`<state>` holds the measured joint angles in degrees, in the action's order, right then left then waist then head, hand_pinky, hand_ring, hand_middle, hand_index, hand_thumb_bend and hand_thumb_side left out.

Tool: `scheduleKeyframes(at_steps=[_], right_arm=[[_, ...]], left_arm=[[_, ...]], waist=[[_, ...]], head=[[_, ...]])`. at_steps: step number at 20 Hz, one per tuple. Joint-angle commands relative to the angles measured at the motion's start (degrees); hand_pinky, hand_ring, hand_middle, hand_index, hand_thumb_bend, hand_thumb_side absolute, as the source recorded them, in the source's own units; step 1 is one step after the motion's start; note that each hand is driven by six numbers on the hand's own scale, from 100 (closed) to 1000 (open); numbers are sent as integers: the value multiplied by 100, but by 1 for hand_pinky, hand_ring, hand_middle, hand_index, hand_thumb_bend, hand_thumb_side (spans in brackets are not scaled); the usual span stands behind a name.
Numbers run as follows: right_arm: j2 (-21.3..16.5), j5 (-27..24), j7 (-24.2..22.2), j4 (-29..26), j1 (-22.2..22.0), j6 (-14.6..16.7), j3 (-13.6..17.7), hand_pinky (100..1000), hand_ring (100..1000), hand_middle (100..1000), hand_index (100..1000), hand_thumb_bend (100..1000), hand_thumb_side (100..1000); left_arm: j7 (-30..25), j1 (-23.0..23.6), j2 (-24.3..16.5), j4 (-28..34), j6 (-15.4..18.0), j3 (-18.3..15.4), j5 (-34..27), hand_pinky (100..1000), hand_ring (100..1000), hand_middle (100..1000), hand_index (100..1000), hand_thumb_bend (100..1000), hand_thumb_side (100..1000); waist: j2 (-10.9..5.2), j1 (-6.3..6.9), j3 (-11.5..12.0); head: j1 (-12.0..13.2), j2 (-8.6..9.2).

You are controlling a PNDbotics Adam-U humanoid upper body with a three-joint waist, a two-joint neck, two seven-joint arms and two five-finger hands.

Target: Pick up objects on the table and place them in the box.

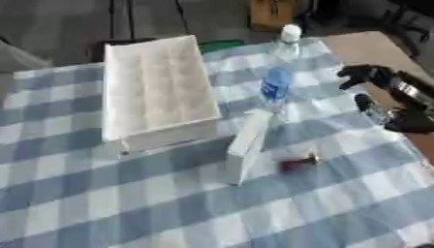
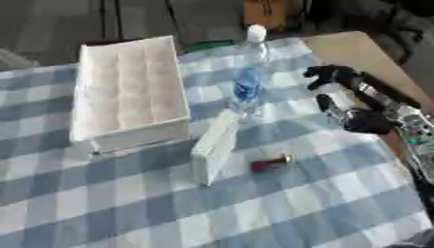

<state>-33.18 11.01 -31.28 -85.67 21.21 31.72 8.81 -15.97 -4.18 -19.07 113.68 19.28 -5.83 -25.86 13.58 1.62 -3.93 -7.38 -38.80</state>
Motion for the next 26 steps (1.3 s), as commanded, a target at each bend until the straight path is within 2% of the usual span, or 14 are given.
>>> scheduleKeyframes(at_steps=[1,7,13,18,19,20,21,23,26], right_arm=[[-173,344,163,-178,76,173,66,968,822,894,966,167,562],[-170,838,714,-161,79,178,72,954,820,901,989,207,522],[-160,1036,1046,-75,83,56,34,937,808,900,992,161,557],[-157,994,1093,25,71,-30,33,928,801,898,997,123,587],[-155,969,1089,71,76,-62,37,918,793,899,1000,100,616],[-157,936,1079,114,87,-87,36,918,793,899,1000,100,616],[-174,896,1055,194,117,-128,27,905,785,895,1000,100,668],[-229,779,972,397,228,-191,-10,900,783,894,1000,100,693],[-298,632,862,626,372,-203,-49,899,782,894,1000,100,698]], left_arm=[[-10,-21,-68,91,4,-29,11,535,703,778,882,711,653],[-14,-23,-70,91,1,-25,11,535,703,778,882,712,652],[-15,-19,-72,91,7,-26,-3,535,704,778,882,713,652],[-20,-18,-79,91,5,-22,-11,535,704,778,883,712,652],[-21,-17,-75,91,2,-21,-14,535,705,778,883,712,653],[-22,-15,-73,91,-1,-20,-16,535,705,778,883,712,653],[-26,-14,-75,91,-1,-17,-17,535,705,778,882,712,653],[-32,-15,-79,91,4,-14,-24,534,705,778,883,713,653],[-48,-8,-76,91,2,-8,-24,534,705,778,883,712,654]], waist=[[-78,-22,0],[-81,-27,12],[-94,-20,16],[-98,-20,18],[-102,-20,14],[-104,-19,11],[-103,-16,15],[-104,-12,19],[-105,-8,20]], head=[[10,6],[7,-6],[8,6],[3,38],[8,18],[10,9],[5,17],[-5,5],[-14,10]])
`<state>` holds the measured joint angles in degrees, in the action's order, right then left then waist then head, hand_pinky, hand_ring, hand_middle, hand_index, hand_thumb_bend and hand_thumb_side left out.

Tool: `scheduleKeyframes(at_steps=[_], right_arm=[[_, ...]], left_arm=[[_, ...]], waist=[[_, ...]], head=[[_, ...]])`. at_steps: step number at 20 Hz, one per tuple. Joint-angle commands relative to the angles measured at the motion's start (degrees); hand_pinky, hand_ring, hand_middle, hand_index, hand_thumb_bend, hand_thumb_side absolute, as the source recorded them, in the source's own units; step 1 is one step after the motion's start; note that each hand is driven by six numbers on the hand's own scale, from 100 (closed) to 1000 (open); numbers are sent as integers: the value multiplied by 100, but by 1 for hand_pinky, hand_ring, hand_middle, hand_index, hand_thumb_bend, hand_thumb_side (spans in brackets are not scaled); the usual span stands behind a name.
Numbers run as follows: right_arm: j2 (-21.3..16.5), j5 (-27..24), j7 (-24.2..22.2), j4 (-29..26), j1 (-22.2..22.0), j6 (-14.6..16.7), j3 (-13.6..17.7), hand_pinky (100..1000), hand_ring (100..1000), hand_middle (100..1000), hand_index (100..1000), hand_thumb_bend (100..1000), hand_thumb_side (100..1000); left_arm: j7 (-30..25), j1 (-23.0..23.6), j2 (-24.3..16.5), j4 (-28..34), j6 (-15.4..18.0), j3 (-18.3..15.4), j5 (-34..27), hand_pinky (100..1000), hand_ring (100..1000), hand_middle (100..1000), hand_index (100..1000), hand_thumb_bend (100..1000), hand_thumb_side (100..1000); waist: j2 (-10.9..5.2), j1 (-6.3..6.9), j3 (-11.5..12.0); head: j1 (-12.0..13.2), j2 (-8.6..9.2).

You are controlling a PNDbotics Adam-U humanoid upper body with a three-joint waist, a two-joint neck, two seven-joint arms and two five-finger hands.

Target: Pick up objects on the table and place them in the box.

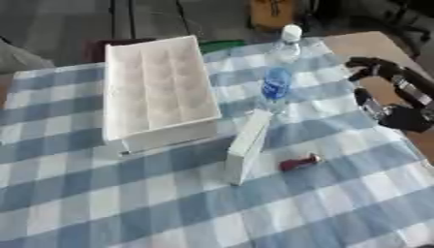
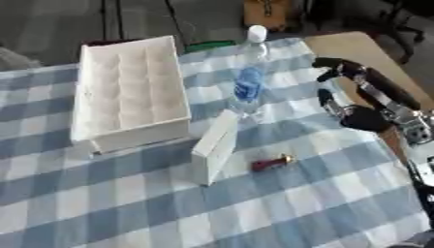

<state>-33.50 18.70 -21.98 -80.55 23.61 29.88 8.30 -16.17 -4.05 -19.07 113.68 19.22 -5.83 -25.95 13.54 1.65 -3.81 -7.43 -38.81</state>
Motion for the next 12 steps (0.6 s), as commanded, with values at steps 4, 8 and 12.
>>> scheduleKeyframes(at_steps=[4,8,12], right_arm=[[-340,-220,-220,515,475,-28,-117,888,776,889,999,100,771],[-354,-236,-348,945,823,33,-232,879,769,885,996,100,817],[-340,-171,-412,1295,1102,79,-311,870,765,886,996,100,856]], left_arm=[[-49,-20,-68,91,-8,5,-1,533,706,778,883,710,657],[-65,-22,-63,91,-13,15,1,533,706,778,883,710,658],[-73,-19,-60,91,-27,26,3,533,707,778,883,709,658]], waist=[[-86,-3,22],[-82,-3,35],[-90,-9,53]], head=[[-34,2],[-61,-17],[-85,-34]])
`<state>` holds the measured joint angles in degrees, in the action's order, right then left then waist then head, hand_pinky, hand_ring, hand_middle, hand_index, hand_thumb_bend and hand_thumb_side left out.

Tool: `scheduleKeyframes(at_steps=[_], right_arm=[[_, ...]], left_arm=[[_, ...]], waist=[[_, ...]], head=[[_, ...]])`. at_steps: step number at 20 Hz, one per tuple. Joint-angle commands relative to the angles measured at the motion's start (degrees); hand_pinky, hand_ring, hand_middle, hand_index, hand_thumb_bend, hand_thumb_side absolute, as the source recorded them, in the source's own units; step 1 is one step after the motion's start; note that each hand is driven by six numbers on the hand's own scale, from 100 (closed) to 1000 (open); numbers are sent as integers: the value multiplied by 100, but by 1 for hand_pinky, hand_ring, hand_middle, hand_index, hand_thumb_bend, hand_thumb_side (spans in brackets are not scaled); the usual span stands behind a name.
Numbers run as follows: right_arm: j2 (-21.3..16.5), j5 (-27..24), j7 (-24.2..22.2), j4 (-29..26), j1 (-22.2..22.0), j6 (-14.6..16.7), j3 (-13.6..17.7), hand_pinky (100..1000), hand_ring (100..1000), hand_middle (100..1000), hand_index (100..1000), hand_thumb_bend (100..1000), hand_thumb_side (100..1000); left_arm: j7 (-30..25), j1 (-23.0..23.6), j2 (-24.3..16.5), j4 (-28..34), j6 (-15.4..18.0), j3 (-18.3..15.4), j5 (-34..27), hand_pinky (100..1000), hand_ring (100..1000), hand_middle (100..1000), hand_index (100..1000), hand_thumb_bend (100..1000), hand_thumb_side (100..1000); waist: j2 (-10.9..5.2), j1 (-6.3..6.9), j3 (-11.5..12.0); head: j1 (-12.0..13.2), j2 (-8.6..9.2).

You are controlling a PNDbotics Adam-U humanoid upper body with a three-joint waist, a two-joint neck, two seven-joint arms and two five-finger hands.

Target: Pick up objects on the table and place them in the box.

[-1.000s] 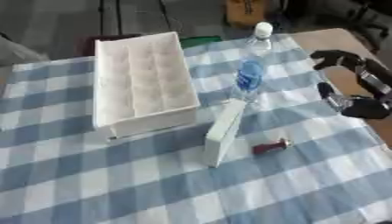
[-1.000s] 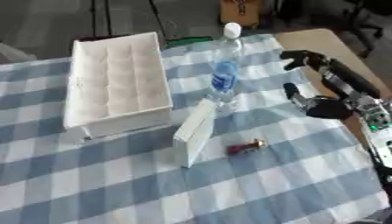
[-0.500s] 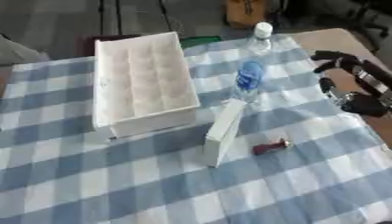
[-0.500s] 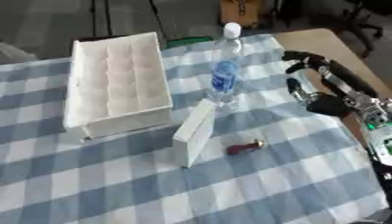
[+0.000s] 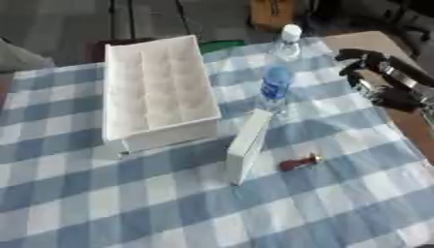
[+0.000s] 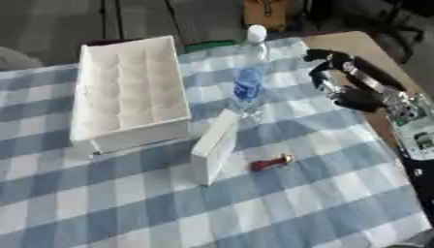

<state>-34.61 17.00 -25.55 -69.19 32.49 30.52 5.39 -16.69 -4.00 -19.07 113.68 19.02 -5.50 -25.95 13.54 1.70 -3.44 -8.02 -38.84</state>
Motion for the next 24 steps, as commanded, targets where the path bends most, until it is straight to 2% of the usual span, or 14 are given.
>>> scheduleKeyframes(at_steps=[1,9,14,24], right_arm=[[-219,23,-71,272,302,23,-40,869,764,886,996,100,858],[-196,278,2,859,785,153,-111,864,761,886,996,100,856],[-205,320,101,1120,1107,129,-97,857,754,885,996,100,842],[-162,129,-20,1162,1388,116,-181,857,753,885,995,100,839]], left_arm=[[-25,-26,-59,91,-10,-4,1,533,707,778,883,710,658],[-46,-35,-51,91,-18,11,-24,533,707,778,883,709,659],[-69,-51,-42,91,-29,32,-39,533,708,778,883,709,659],[-95,-64,-49,91,-44,55,-72,533,709,778,884,710,658]], waist=[[-92,-15,18],[-96,0,51],[-94,11,94],[-111,11,141]], head=[[-29,-33],[-60,-27],[-91,-19],[-128,-3]])
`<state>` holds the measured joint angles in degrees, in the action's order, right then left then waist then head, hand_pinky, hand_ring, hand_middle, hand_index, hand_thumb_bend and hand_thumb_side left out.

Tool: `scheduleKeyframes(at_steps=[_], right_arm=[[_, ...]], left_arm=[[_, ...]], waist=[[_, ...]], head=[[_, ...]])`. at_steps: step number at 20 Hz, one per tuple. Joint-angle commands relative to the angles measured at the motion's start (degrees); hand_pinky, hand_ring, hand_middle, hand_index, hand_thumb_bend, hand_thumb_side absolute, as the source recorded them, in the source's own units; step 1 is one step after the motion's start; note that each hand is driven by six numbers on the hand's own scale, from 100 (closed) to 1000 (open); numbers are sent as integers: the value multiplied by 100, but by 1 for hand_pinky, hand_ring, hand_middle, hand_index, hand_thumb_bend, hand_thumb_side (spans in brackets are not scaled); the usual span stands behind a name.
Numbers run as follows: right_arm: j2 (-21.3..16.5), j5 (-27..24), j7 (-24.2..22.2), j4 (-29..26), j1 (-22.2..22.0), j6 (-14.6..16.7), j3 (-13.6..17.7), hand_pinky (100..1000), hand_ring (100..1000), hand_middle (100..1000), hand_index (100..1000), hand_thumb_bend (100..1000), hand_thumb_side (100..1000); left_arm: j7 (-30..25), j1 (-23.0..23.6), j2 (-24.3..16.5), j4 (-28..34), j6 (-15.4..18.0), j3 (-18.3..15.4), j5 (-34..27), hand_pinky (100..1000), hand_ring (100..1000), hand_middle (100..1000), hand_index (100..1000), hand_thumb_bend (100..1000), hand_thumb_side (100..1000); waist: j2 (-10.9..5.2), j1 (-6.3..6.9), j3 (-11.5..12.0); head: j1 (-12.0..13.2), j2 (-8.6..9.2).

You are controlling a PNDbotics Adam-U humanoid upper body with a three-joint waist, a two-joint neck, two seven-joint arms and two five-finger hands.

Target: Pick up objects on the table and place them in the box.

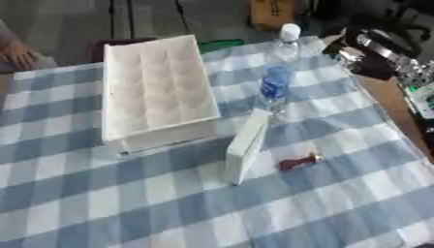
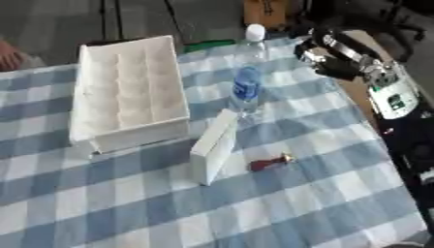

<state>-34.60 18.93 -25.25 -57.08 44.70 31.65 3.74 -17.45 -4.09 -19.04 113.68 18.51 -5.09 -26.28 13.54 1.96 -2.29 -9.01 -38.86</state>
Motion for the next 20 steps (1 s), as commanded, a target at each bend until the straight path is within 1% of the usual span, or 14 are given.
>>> scheduleKeyframes(at_steps=[1,11,20], right_arm=[[-148,-56,-71,-34,202,4,-31,857,753,885,995,100,839],[-150,55,-66,238,547,23,-34,859,754,886,994,100,837],[-141,110,-29,377,684,65,-43,859,754,885,993,100,847]], left_arm=[[-27,-60,-53,91,8,21,-47,533,709,778,884,709,658],[-89,-103,-63,91,28,62,-94,533,709,779,880,710,658],[-132,-129,-72,91,18,90,-115,533,710,779,878,710,659]], waist=[[-112,-14,41],[-80,-22,244],[-66,-44,348]], head=[[-35,5],[-104,65],[-126,108]])
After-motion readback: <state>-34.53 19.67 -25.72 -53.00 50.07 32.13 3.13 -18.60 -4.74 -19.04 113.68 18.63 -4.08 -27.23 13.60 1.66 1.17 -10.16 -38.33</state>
